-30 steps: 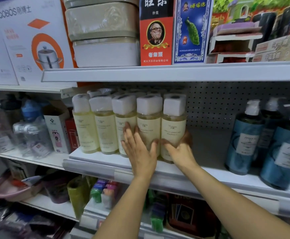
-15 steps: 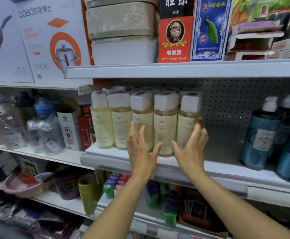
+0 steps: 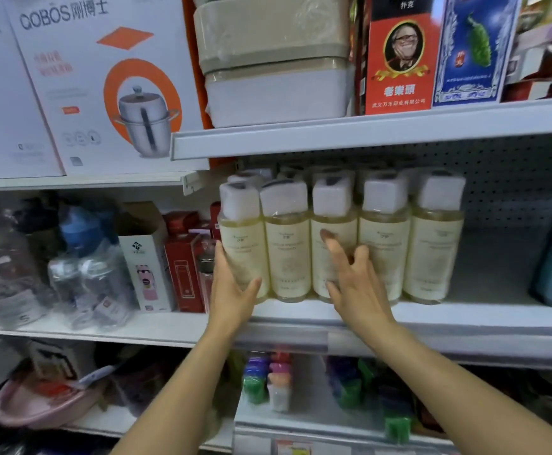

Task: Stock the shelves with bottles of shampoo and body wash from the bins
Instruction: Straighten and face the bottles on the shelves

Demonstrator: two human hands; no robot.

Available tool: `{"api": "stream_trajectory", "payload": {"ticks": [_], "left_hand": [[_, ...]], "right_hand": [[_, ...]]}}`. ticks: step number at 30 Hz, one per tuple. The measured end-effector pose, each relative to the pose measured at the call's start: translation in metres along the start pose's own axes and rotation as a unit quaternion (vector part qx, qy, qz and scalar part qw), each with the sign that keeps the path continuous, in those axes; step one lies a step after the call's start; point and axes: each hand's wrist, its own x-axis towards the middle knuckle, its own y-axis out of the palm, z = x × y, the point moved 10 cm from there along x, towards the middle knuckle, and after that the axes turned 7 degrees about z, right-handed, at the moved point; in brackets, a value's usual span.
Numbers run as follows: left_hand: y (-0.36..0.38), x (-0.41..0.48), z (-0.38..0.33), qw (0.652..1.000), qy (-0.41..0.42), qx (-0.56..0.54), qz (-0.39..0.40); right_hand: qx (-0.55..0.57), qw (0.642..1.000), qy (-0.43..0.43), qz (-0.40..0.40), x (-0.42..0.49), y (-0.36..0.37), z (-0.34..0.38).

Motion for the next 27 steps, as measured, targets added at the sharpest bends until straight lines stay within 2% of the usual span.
{"api": "stream_trajectory", "payload": {"ticks": [7, 10, 13, 18, 24, 26, 27], "left_hand": [[-0.001, 0.014, 0.006, 0.999, -0.020, 0.013, -0.030], [0.000, 0.014, 0.005, 1.000, -0.013, 0.009, -0.012], [0.001, 0.022, 0.008, 0.999, -0.013, -0.036, 0.026], [0.007, 0.041, 0.009, 0.981, 0.013, -0.173, 0.083], [0.011, 0.047, 0.015, 0.979, 0.010, -0.189, 0.080], [0.011, 0.043, 0.015, 0.979, 0.010, -0.188, 0.076], [0.012, 0.042, 0.015, 0.979, 0.009, -0.192, 0.073]], "right_hand": [[-0.018, 1.000, 0.017, -0.019, -0.001, 0.003, 0.004], [-0.019, 0.999, 0.021, -0.018, -0.001, 0.003, 0.004], [-0.019, 0.999, 0.028, -0.007, -0.002, 0.001, 0.001], [-0.042, 0.998, 0.043, 0.014, -0.001, 0.004, 0.000], [-0.074, 0.993, 0.064, 0.063, 0.005, 0.008, -0.003], [-0.127, 0.991, 0.044, 0.020, 0.005, 0.001, 0.004], [-0.166, 0.986, -0.008, -0.030, 0.005, -0.005, 0.016]]}}
